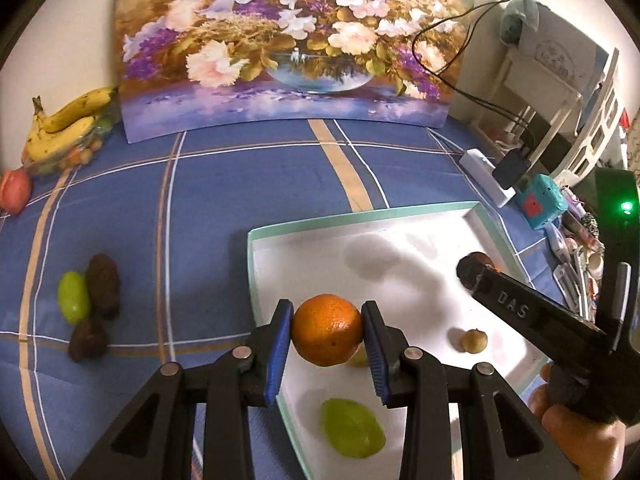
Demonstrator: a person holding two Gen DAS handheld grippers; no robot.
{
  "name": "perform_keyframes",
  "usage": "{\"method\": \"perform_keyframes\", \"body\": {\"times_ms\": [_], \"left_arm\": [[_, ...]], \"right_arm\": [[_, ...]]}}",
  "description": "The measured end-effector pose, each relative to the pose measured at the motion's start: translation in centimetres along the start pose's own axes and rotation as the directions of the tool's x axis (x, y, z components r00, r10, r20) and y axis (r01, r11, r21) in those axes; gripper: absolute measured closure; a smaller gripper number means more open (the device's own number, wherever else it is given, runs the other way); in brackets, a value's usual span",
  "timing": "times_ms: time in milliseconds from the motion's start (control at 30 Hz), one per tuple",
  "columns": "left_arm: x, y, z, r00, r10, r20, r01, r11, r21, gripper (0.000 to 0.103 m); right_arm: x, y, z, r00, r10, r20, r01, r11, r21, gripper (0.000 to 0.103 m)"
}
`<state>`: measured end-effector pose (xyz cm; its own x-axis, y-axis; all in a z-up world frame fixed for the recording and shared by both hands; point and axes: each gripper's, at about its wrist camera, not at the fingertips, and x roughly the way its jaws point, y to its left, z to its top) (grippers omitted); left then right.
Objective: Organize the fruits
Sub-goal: 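Carry the date and mandarin over the white tray with both tools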
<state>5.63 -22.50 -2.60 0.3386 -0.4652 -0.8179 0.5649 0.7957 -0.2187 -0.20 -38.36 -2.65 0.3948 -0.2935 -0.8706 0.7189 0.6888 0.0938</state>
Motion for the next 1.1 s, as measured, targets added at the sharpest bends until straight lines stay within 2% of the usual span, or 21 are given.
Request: {"method": "perform_keyframes", "body": {"times_ms": [633,1100], "left_arm": [[4.3,-0.1,-0.7,0.996,0.029,-0.084,-0.03,1.0,-0.005,0.066],[5.3,0.2,-1.3,0.991,0.027,-0.135,-0.03,0.999,-0.022,0.066]], "right_arm": [[3.4,-0.8,-0.7,0.996,0.011,-0.091,-0.014,1.0,-0.028,0.056],[3.4,-0.8,-0.8,0.996,0.008,-0.089,-0.012,0.999,-0.037,0.055]]}}
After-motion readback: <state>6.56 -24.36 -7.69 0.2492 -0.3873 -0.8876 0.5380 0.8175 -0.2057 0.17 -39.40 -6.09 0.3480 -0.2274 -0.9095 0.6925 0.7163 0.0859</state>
